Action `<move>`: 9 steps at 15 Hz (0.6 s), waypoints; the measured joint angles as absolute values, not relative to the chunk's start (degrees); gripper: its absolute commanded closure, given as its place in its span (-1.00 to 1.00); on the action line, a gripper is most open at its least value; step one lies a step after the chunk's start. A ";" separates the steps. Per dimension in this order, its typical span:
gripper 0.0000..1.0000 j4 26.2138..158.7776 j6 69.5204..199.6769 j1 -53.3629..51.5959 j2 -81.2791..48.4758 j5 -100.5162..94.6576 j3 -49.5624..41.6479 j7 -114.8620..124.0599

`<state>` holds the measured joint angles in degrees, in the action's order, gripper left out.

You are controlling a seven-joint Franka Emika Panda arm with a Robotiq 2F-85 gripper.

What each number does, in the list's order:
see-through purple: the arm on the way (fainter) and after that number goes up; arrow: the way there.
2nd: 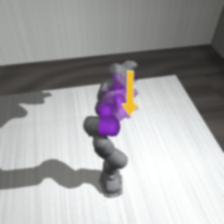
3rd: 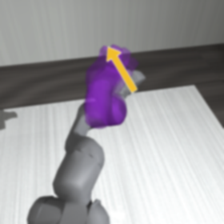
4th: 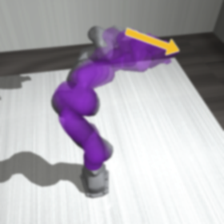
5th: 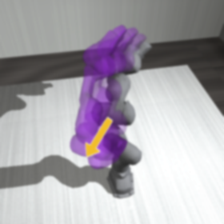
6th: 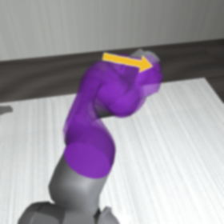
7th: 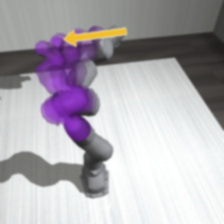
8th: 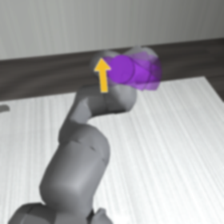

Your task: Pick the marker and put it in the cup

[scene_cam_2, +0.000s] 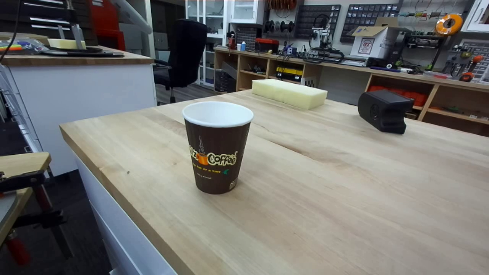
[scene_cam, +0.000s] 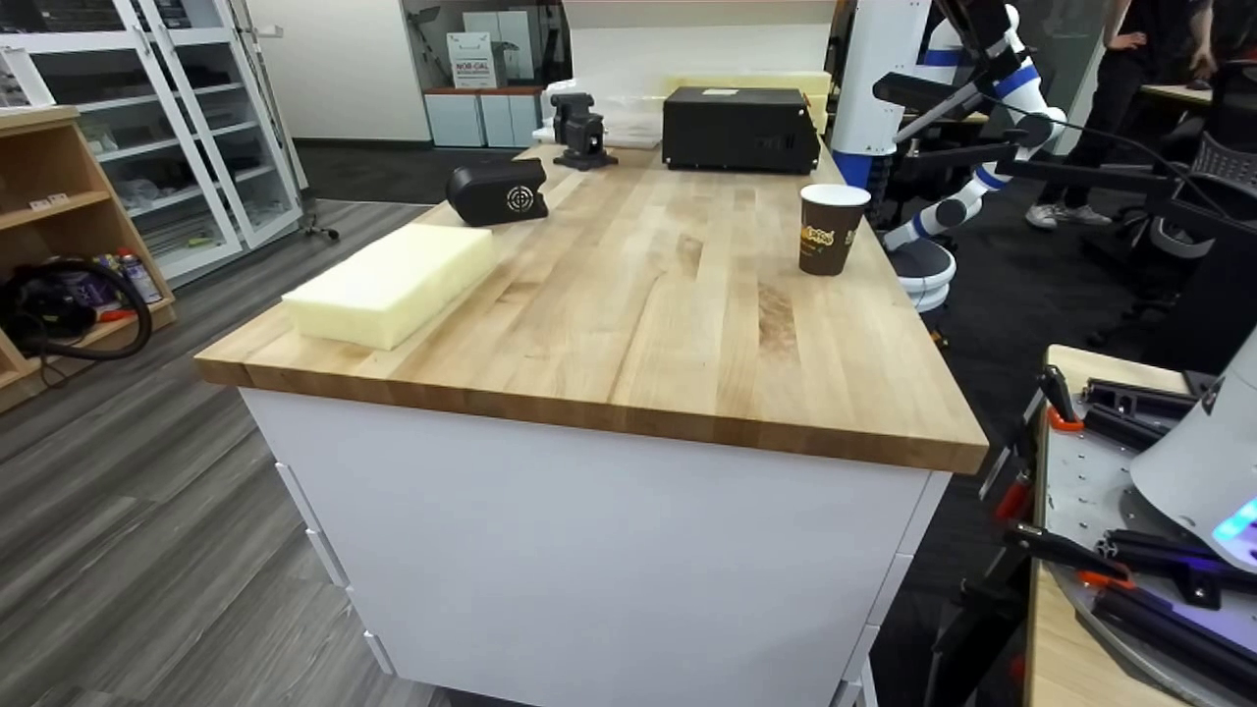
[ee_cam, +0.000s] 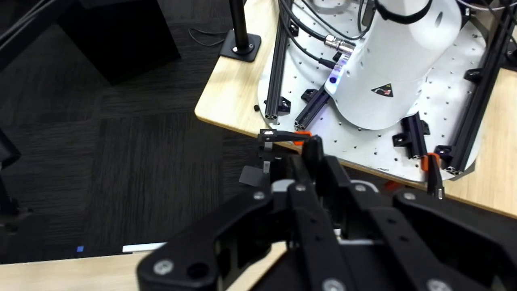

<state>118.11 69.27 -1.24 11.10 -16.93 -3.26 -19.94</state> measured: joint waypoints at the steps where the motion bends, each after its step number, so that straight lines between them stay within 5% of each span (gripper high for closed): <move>1: 0.93 118.11 70.05 -1.21 10.90 -17.55 -3.53 -20.07; 9: 0.93 117.53 77.73 0.79 7.87 -19.35 -5.95 -23.79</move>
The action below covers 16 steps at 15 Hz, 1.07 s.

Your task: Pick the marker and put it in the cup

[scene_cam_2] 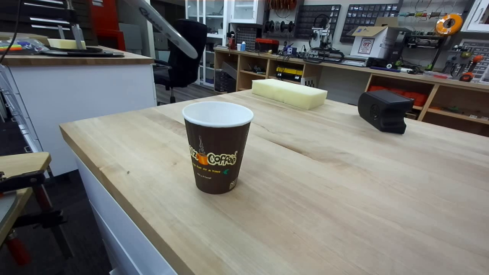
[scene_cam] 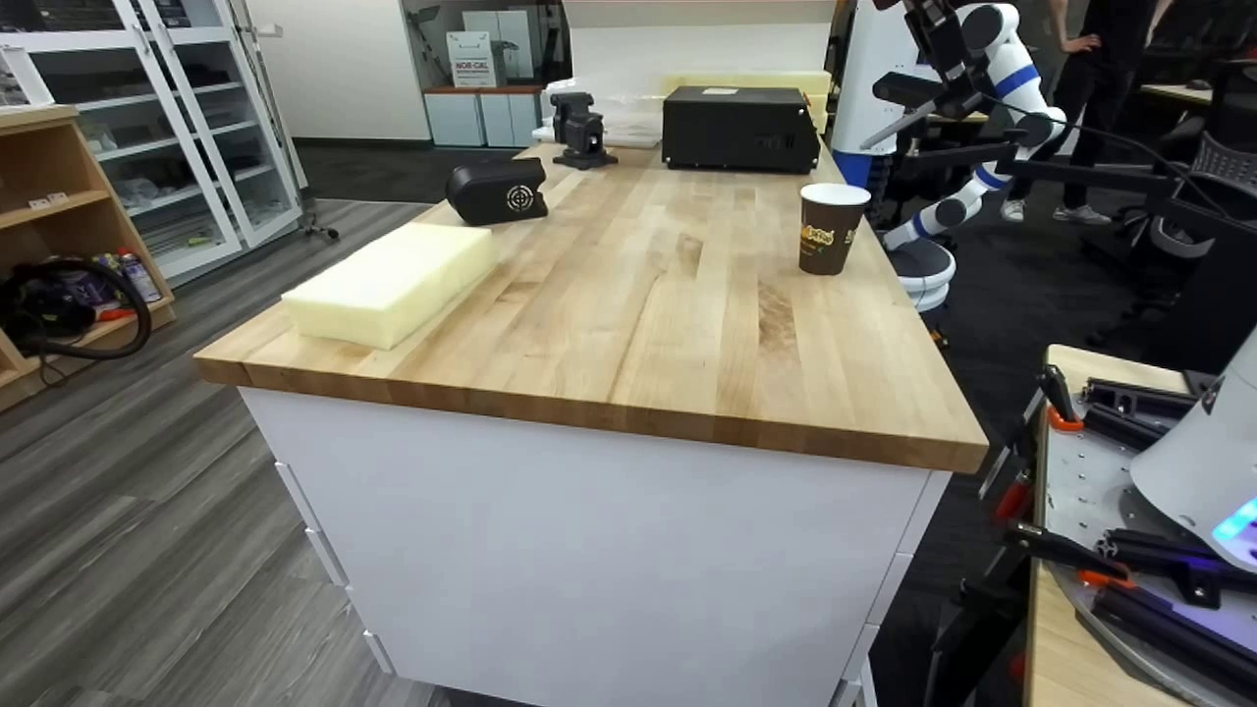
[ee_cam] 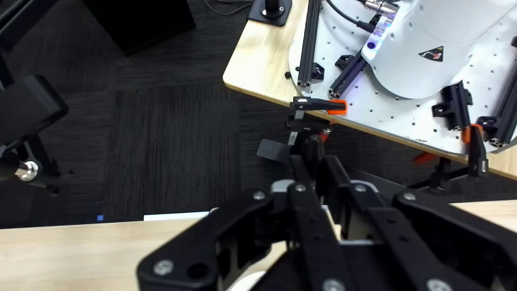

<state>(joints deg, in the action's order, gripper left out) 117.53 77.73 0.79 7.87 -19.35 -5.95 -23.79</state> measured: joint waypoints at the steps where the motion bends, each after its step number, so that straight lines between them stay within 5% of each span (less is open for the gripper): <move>1: 0.93 117.26 78.32 1.13 7.34 -19.33 -6.22 -24.44; 13: 0.91 110.24 80.40 4.35 -3.32 -18.41 -7.11 -31.98; 14: 0.22 109.37 80.40 4.56 -4.44 -18.27 -7.11 -32.67; 16: 0.08 107.72 80.39 4.83 -6.38 -17.93 -7.10 -33.53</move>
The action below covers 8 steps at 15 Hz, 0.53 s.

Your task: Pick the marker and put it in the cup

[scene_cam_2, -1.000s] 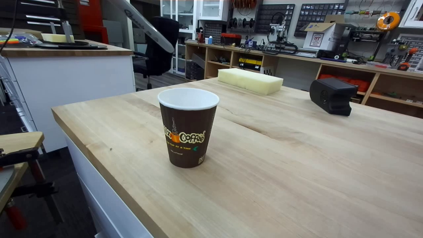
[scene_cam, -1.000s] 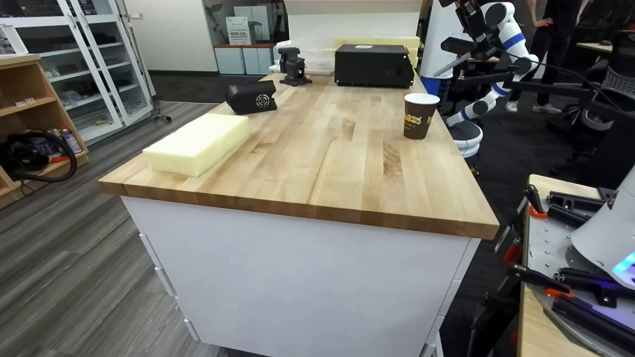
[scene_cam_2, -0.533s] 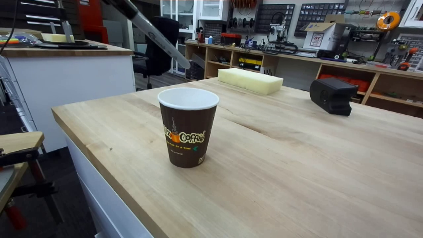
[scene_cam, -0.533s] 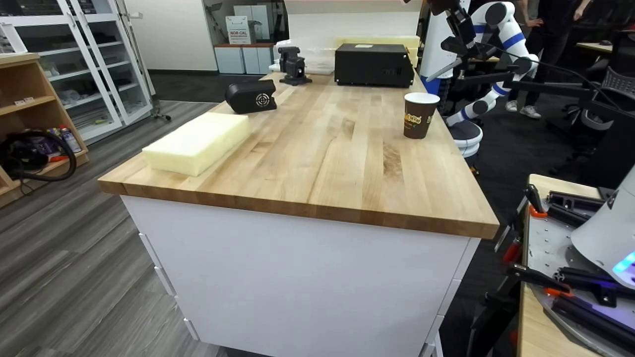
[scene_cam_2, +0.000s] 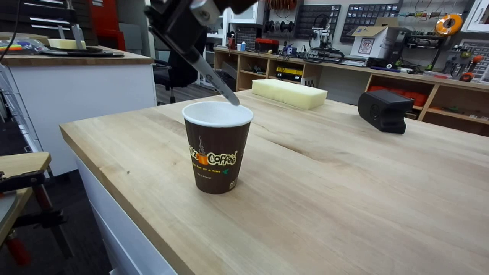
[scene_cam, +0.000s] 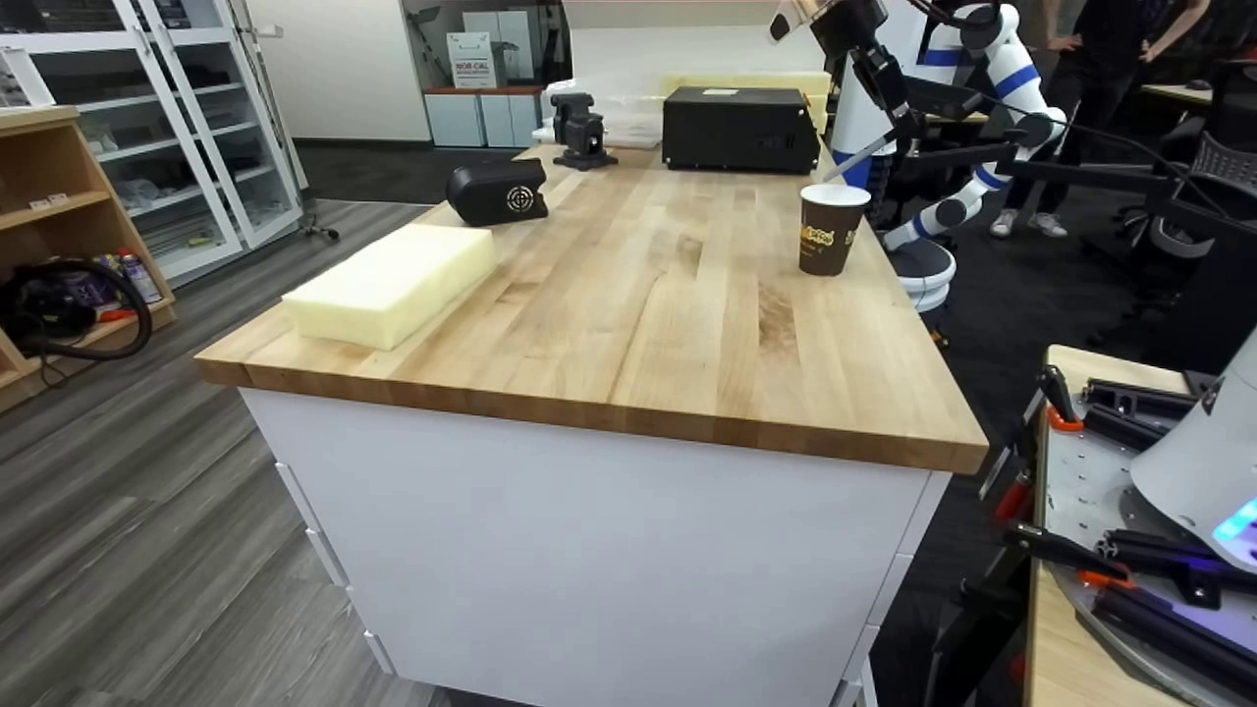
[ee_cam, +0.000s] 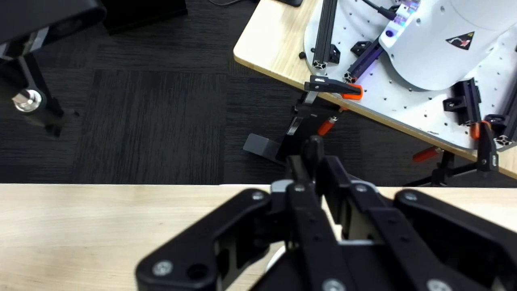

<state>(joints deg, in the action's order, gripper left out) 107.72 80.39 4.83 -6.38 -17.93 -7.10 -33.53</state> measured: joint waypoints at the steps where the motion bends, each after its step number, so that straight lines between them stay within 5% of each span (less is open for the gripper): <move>1: -0.06 107.07 80.39 4.89 -7.11 -17.84 -7.09 -33.81; 8: -0.95 103.85 80.45 4.91 -7.63 -17.52 -5.96 -34.30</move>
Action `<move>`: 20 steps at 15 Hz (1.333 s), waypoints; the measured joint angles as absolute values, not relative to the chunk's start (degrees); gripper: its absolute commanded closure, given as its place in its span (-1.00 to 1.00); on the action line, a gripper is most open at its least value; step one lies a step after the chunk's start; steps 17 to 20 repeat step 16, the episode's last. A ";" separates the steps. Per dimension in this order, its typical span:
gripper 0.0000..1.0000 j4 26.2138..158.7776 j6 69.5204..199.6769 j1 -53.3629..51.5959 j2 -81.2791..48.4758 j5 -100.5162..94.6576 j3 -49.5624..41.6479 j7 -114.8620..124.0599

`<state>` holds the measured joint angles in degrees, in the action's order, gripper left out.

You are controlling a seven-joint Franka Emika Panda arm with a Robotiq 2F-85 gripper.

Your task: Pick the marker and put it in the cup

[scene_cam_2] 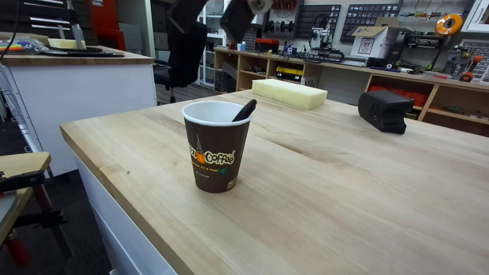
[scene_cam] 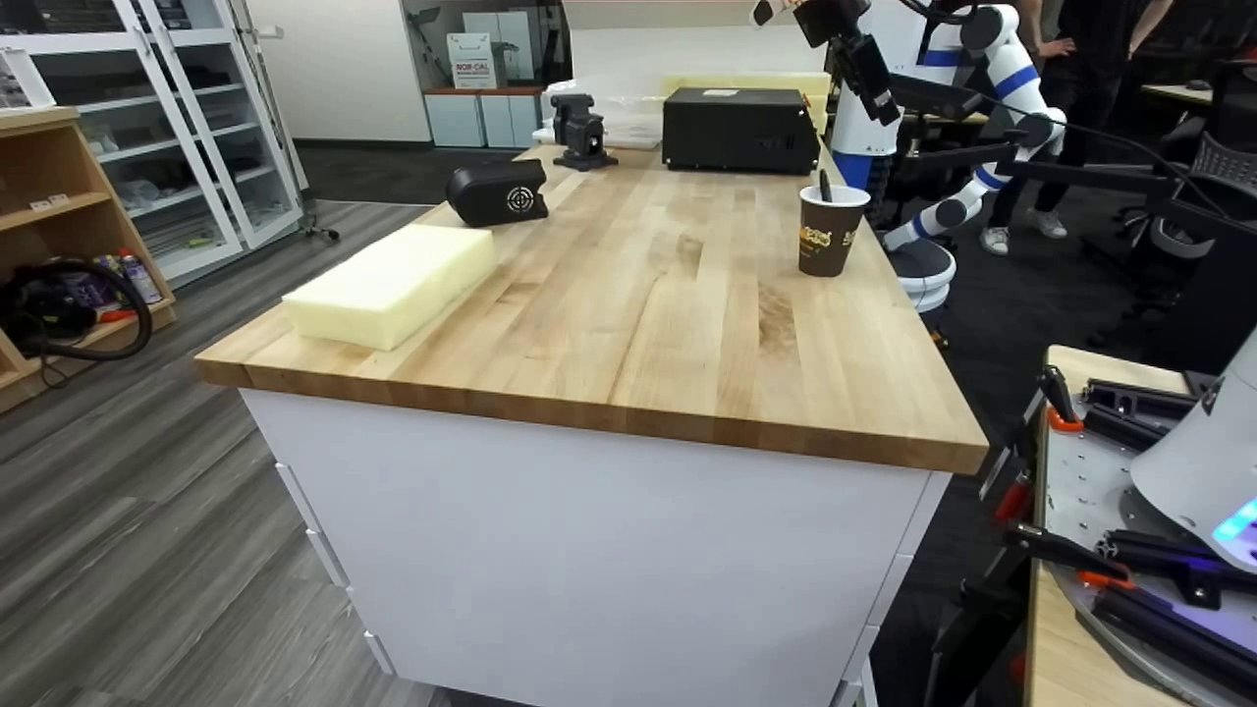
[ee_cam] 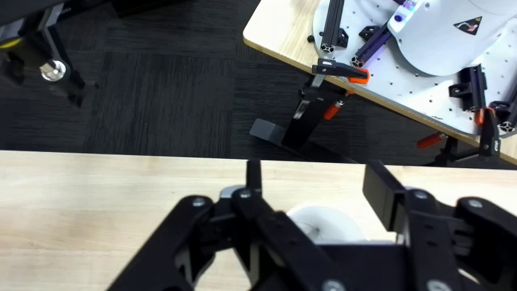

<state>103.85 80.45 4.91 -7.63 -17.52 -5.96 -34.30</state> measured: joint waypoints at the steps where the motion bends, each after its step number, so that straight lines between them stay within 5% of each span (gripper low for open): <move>1: -0.99 103.53 80.72 4.72 -7.03 -17.63 -5.41 -34.25; 20: -1.00 110.07 91.00 -0.53 7.04 -18.17 0.90 -26.93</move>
